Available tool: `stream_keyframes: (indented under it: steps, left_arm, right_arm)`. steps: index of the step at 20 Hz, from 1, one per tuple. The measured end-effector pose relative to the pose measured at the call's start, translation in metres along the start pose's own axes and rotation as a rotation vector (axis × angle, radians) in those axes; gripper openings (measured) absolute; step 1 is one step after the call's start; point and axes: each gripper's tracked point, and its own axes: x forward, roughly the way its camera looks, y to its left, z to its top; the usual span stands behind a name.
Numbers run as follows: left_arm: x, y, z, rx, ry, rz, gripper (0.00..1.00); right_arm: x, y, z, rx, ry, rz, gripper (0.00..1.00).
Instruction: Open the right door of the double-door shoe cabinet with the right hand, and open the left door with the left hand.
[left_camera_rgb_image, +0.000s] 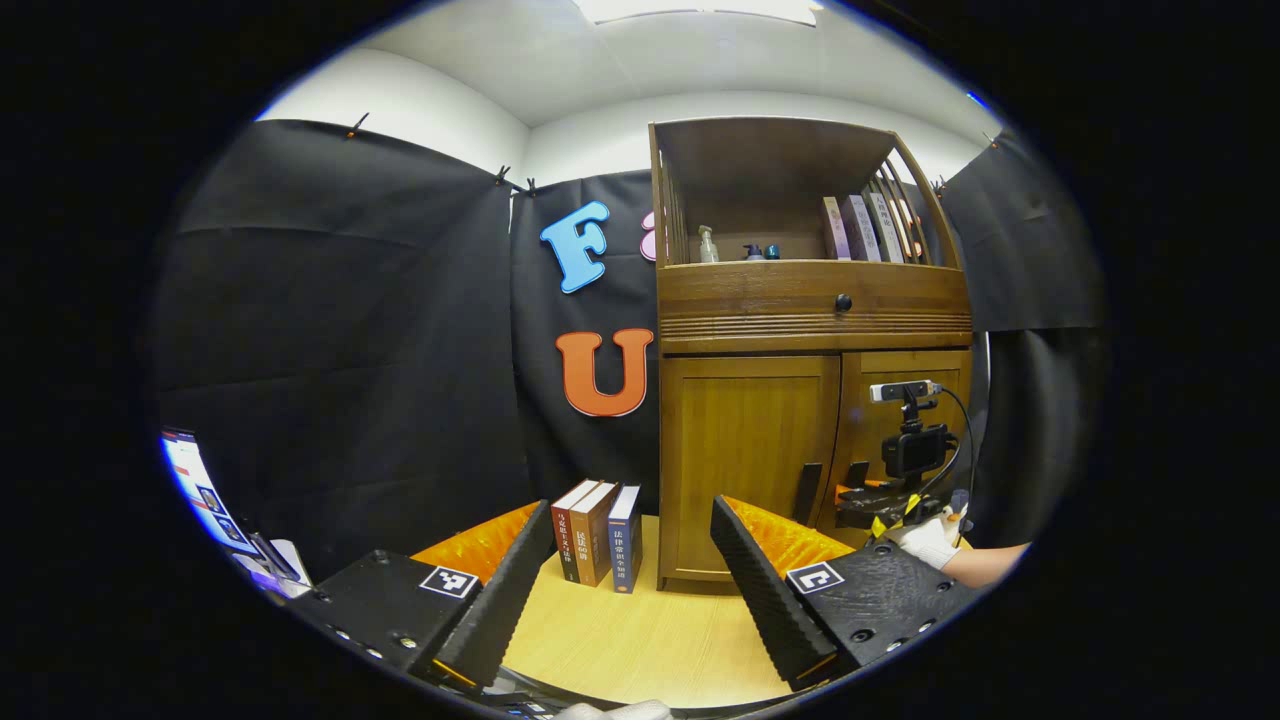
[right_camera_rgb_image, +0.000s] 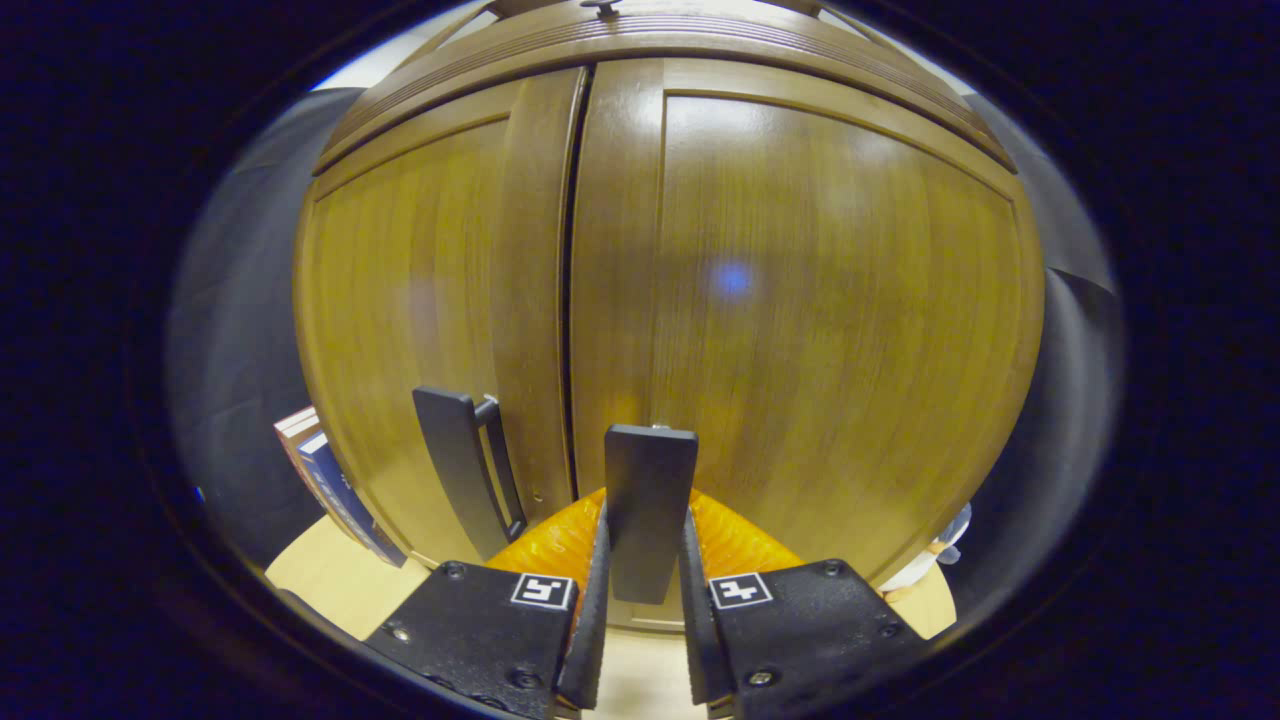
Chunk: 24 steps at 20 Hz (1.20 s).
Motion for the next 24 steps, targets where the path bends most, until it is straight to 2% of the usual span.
stream_keyframes:
  steps: [5, 8, 12, 13, 14, 24]
  left_arm:
    - [0.001, -0.002, -0.001, 0.001, -0.010, -0.027, 0.96]
    - [0.003, -0.002, -0.005, -0.007, -0.006, -0.041, 0.96]
    - [0.005, -0.003, -0.004, -0.026, -0.013, -0.066, 0.96]
    - [0.004, -0.003, -0.003, -0.025, -0.018, -0.072, 1.00]
    - [0.005, -0.003, -0.004, -0.021, -0.017, -0.078, 0.96]
    - [0.006, -0.007, -0.014, -0.009, -0.007, -0.131, 0.96]
  right_arm:
    - [-0.001, 0.000, -0.007, 0.037, 0.030, 0.087, 0.33]
    - [-0.005, -0.003, -0.008, -0.023, 0.022, 0.085, 0.32]
    - [-0.003, -0.006, -0.008, -0.018, 0.031, 0.103, 0.31]
    - [-0.003, -0.005, -0.008, -0.024, 0.030, 0.105, 0.31]
    - [-0.002, -0.005, -0.008, -0.036, 0.028, 0.107, 0.31]
    - [-0.004, -0.004, -0.006, -0.032, 0.032, 0.133, 0.30]
